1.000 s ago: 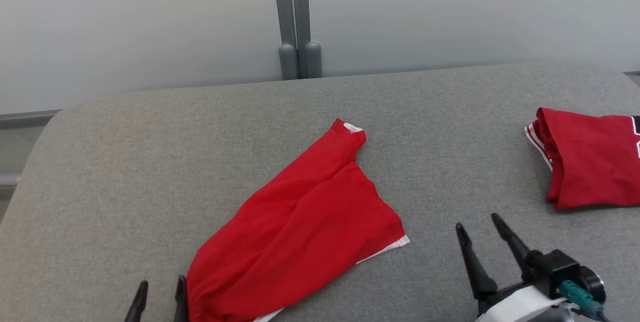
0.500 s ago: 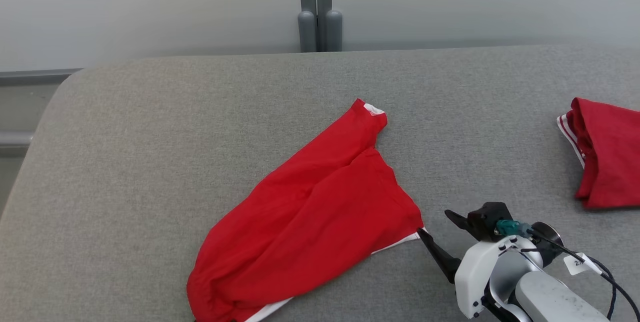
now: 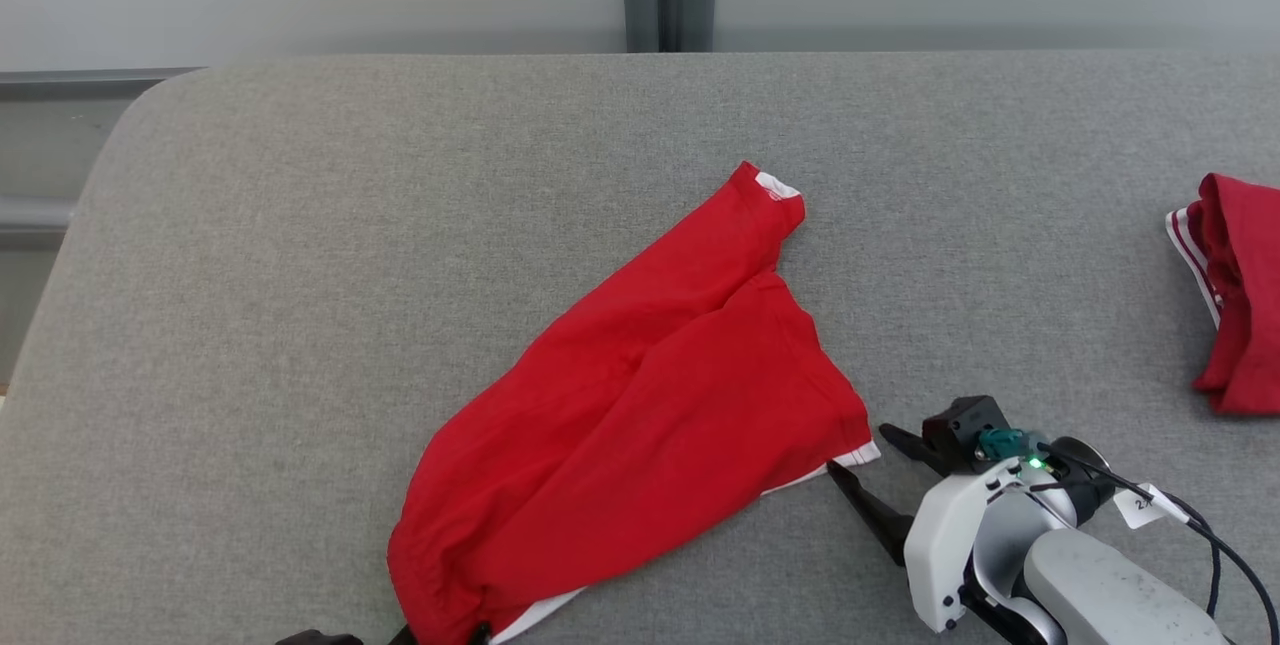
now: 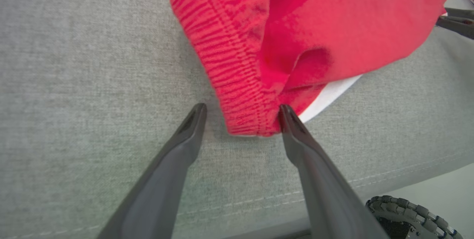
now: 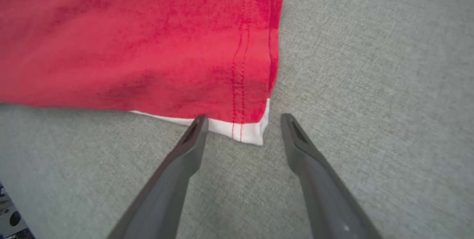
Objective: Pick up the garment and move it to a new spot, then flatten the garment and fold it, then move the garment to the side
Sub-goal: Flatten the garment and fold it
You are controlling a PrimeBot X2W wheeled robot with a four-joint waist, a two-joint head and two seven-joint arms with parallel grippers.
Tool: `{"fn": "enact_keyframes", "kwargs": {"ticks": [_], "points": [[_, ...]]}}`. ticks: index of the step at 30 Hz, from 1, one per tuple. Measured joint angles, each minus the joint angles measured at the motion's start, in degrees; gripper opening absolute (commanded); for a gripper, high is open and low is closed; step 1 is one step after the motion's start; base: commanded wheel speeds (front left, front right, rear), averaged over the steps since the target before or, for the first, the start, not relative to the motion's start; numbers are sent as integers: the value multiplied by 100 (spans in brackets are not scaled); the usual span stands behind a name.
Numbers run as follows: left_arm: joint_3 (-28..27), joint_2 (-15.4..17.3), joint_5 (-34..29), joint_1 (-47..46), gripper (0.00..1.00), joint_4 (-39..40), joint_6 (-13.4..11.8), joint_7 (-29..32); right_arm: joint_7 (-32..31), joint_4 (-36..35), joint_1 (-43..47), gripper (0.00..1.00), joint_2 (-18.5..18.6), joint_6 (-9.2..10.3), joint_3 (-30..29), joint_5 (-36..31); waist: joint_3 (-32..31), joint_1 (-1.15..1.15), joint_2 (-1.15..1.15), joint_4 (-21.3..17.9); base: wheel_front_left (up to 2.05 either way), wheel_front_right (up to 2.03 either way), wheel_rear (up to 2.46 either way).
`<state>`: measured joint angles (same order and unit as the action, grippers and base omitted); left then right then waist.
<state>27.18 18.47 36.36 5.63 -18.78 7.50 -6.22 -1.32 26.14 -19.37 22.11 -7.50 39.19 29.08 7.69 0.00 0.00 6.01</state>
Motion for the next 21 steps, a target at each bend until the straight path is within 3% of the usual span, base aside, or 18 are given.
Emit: {"fn": "enact_keyframes", "kwargs": {"ticks": [6, 7, 8, 9, 10, 17, 21], "points": [[374, 110, 272, -227, 100, -210, 0, -187, 18, 90, -98, 100, 29, 0, 236, 236, -5, 0, 0, -13, 0, 0, 0], [458, 130, 333, -268, 84, -240, 0, -185, 18, 105, -110, 89, 25, 0, 282, 277, -16, 0, 0, -15, 0, 0, 0], [546, 174, 365, -313, 56, -274, 0, -174, 18, 119, -127, 53, 18, 0, 323, 338, -27, 0, 0, -20, 0, 0, 0], [603, 208, 409, -350, 21, -297, 0, -174, 29, 125, -143, 7, 14, 0, 354, 397, -36, 0, 0, -23, 0, 0, 0], [666, 236, 477, -381, 0, -324, 0, -187, 46, 137, -164, 0, 9, 0, 389, 464, -49, 0, 0, -27, 0, 0, 0], [996, 452, 1021, -417, 0, -212, 3, -246, 164, 47, -192, 0, 91, 0, 439, 1058, -216, 0, 0, -62, 0, 0, 0], [826, 666, 1429, -287, 0, 571, 2, -229, 249, -658, 73, 0, 335, 0, 149, 1829, -371, 0, 0, -81, 0, 0, 0]]}}
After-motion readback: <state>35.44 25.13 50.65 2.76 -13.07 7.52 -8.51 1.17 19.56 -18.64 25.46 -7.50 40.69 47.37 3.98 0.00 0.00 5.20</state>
